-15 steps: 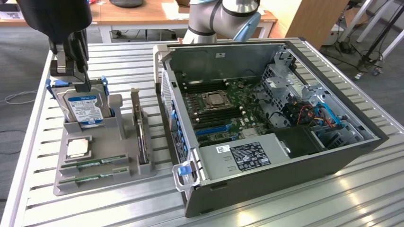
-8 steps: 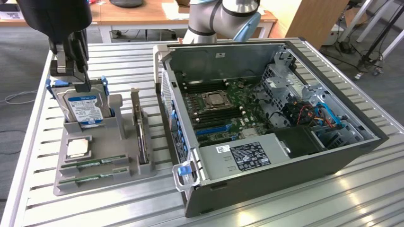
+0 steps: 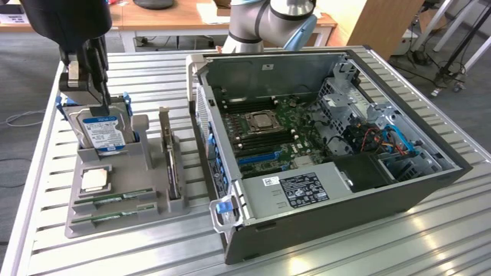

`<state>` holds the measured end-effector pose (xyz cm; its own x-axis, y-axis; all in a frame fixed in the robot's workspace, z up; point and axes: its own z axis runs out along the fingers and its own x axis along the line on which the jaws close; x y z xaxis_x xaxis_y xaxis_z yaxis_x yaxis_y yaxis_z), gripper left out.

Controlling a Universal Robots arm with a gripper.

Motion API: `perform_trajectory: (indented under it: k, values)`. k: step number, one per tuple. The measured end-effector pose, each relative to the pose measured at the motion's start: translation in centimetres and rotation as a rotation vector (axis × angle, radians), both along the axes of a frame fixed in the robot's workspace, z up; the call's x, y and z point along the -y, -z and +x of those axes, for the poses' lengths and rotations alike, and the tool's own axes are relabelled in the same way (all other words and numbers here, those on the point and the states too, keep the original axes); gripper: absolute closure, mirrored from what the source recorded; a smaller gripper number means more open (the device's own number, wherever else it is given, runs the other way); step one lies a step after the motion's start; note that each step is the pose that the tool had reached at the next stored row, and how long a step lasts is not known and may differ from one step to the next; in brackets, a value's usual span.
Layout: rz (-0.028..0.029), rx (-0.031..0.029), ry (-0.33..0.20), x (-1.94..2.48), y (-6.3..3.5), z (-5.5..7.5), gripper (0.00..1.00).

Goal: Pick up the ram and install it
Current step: 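Pick up the ram and move it above insertion slot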

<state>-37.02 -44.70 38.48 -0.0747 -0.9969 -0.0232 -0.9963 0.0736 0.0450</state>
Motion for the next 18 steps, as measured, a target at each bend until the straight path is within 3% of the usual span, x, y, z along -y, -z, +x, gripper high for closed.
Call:
perform_trajectory:
  k: [7,18]
  values:
    - [0.0,0.0001,0.0,0.08,0.0,0.0,0.7]
    - [0.0,0.0,0.0,1.24,0.0,0.0,0.7]
